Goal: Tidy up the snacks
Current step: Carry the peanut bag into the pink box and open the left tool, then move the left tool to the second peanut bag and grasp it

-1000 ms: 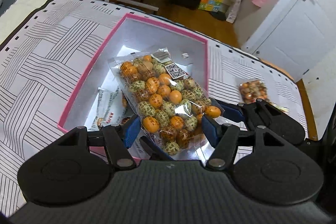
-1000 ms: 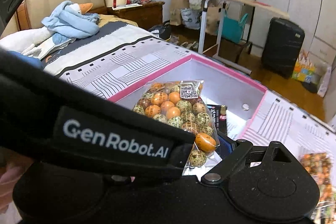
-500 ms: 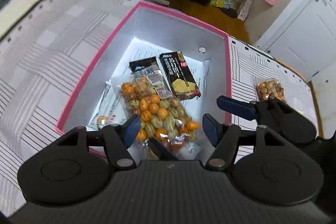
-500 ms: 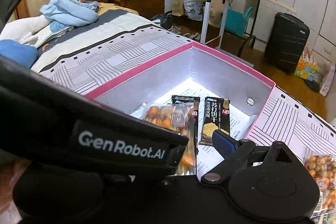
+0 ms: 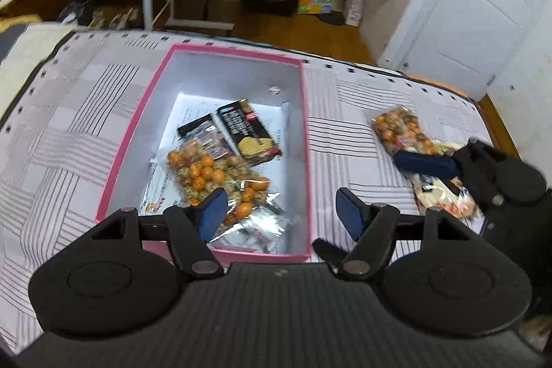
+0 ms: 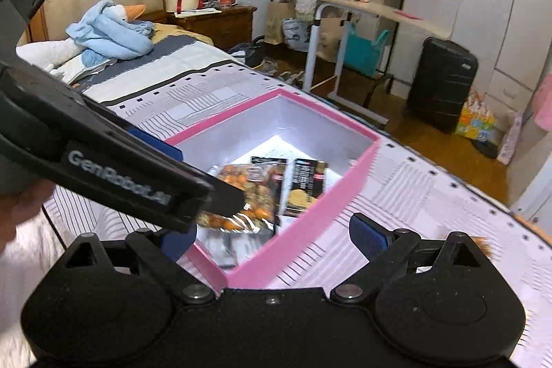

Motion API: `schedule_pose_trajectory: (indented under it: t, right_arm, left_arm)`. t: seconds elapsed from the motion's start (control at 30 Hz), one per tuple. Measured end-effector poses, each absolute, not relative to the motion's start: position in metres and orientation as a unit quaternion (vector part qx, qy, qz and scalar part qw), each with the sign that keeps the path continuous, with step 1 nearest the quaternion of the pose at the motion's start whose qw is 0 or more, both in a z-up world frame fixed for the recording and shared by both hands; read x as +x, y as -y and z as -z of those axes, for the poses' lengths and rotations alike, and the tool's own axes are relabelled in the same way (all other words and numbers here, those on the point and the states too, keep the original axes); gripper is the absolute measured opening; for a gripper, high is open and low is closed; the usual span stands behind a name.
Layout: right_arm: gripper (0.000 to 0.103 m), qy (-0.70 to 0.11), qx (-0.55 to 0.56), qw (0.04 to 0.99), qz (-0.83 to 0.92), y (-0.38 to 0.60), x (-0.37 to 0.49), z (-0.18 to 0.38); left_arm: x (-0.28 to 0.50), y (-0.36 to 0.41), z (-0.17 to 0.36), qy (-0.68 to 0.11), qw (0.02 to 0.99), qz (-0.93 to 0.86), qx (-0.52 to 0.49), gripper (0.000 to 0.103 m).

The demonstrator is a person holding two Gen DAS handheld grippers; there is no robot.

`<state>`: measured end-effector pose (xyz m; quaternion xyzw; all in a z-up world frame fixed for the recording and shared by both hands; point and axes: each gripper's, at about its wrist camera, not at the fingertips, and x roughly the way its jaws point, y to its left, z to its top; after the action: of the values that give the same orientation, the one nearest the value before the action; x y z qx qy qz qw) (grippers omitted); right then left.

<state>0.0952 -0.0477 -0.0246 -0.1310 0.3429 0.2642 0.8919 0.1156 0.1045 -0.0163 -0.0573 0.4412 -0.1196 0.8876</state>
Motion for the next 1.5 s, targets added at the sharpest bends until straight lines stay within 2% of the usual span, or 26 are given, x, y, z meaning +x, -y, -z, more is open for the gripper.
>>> schedule_pose_trajectory:
  t: [0.37,0.7,0.93,1.1,1.5]
  right_arm:
    - [0.097,-0.340,-0.134,0.905,-0.218,0.101,0.075,0.000]
    - [0.097,-0.323,-0.150,0.916,-0.185,0.157,0.085,0.012]
    - [0.097,-0.366,-0.126,0.910,-0.151,0.184,0.123,0.041]
    - [0.097,-0.375,-0.118,0.909,-0.139,0.210,0.159,0.067]
    - [0.097,-0.397,-0.124,0.897,-0.150,0.246,0.220,0.137]
  left_arm:
    - [0.102,-0.055,-0.020,-0.409,0.892,0.192,0.014,0.079]
    - [0.136,0.010,-0.014,-0.423,0.877,0.226,0.041,0.086]
    - [0.176,0.054,0.017,-0.442,0.866,0.229,0.045,0.086]
    - [0.214,0.080,0.049,-0.486,0.838,0.245,0.016,0.085]
    - [0.264,0.121,0.131,-0.513,0.825,0.228,-0.063,0.081]
